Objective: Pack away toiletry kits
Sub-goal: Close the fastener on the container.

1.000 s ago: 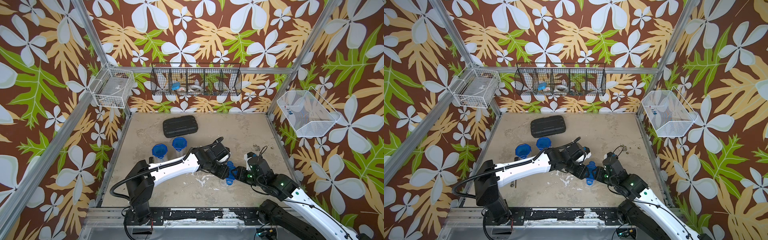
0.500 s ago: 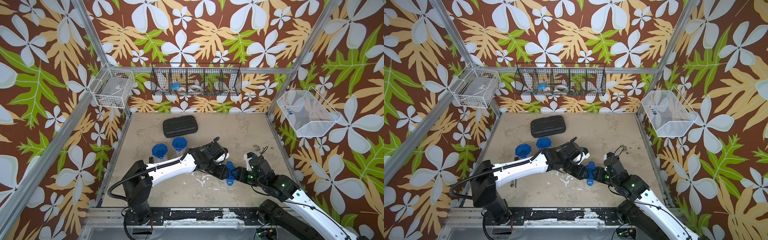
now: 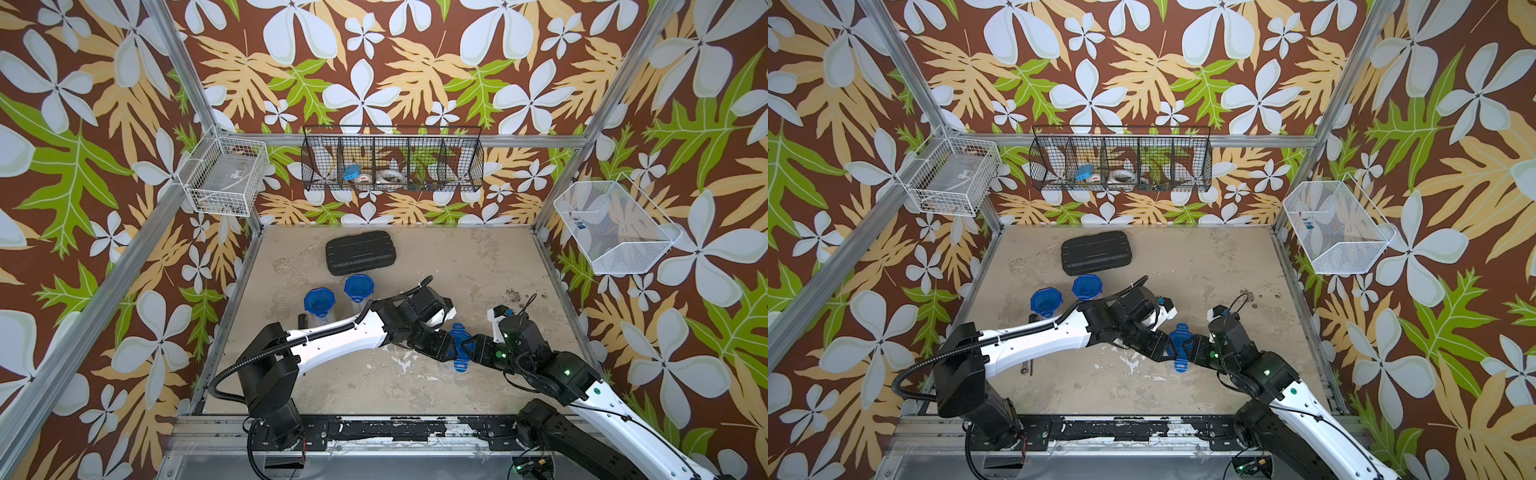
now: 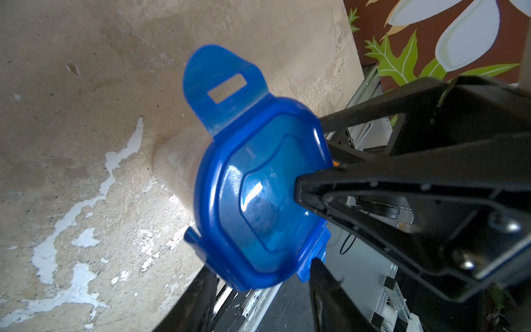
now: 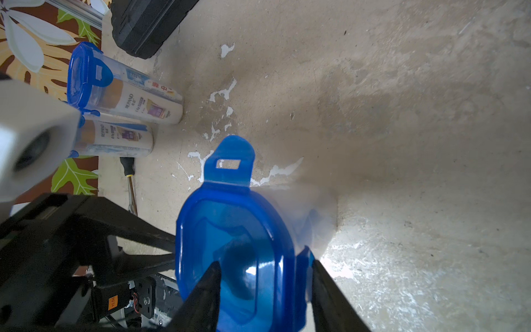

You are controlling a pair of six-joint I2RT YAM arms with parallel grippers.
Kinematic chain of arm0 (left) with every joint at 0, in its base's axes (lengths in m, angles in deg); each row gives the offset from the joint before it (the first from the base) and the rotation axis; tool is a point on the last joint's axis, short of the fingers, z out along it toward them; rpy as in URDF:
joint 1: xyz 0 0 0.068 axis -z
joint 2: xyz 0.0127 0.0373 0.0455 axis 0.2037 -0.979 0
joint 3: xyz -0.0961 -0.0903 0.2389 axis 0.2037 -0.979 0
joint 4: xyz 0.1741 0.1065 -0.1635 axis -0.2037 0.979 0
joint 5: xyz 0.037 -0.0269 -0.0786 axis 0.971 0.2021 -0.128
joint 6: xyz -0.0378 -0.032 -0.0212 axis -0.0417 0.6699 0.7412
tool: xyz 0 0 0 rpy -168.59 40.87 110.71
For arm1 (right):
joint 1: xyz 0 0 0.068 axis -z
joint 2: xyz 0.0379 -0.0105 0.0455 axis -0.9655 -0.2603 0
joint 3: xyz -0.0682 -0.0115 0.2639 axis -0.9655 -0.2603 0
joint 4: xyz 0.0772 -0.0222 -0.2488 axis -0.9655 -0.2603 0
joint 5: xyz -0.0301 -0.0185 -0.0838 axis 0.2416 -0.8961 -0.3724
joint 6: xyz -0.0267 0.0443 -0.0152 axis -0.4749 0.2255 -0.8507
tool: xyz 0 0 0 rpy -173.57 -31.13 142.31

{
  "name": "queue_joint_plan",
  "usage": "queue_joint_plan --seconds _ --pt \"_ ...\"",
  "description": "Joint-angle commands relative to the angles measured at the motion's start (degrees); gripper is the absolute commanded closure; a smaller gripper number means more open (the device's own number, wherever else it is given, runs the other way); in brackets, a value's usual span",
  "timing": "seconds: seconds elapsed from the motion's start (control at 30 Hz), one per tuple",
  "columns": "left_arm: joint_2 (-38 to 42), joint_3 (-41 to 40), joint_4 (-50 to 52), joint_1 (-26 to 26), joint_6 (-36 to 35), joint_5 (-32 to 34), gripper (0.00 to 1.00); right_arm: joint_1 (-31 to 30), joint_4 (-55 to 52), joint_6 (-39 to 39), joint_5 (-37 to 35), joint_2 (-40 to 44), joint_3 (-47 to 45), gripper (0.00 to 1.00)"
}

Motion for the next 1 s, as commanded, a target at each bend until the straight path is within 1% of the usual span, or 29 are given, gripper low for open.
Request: queue_joint_plan --seconds 0.0,0.1,0.2,0.37,0.47,0.7,0.73,0.8,0.9,0.97 --pt "0.9 -1.1 -8.2 0.1 1.1 -4.1 0.47 -0.1 -6.8 -1.1 0.8 -0.3 -0.4 0.51" --pt "1.3 -2.3 -10.1 0.1 1.7 -4.5 0.46 -0.1 -6.9 -1.6 0.8 -0.6 -0.2 0.51" --pt "1.4 -2.5 -9.8 0.0 1.7 -3.9 0.46 -0.1 -7.6 -2.0 0.4 -0.7 0.3 0.51" --pt "2.7 -2.3 -7.8 -0.1 1.4 -2.0 0.42 -0.1 -8.4 -2.7 -0.1 -0.9 1.2 0.49" --pt "3.5 -2.3 -4.5 -0.1 0.5 -0.6 0.40 -0.1 -8.9 -3.3 -0.7 -0.9 2.1 0.45" --pt "9.3 -6.4 0.7 -0.3 -0.1 2.6 0.38 -0.1 -9.7 -5.3 -1.5 -2.1 4.6 0.29" --pt "10.0 -6.3 2.0 -0.6 -0.6 3.1 0.38 -0.1 -10.0 -5.5 -1.7 -2.3 5.1 0.27" --pt "11.1 -5.7 4.3 -1.4 -1.5 4.6 0.39 -0.1 -10.7 -5.8 -2.0 -2.3 6.0 0.26" --pt "11.4 -4.8 5.8 -5.0 -1.9 5.6 0.46 -0.1 -13.3 -5.9 -2.7 -1.6 7.3 0.27" --pt "10.0 -3.3 6.2 -7.4 -2.5 6.1 0.50 -0.1 -15.1 -5.8 -3.1 -0.4 7.3 0.29"
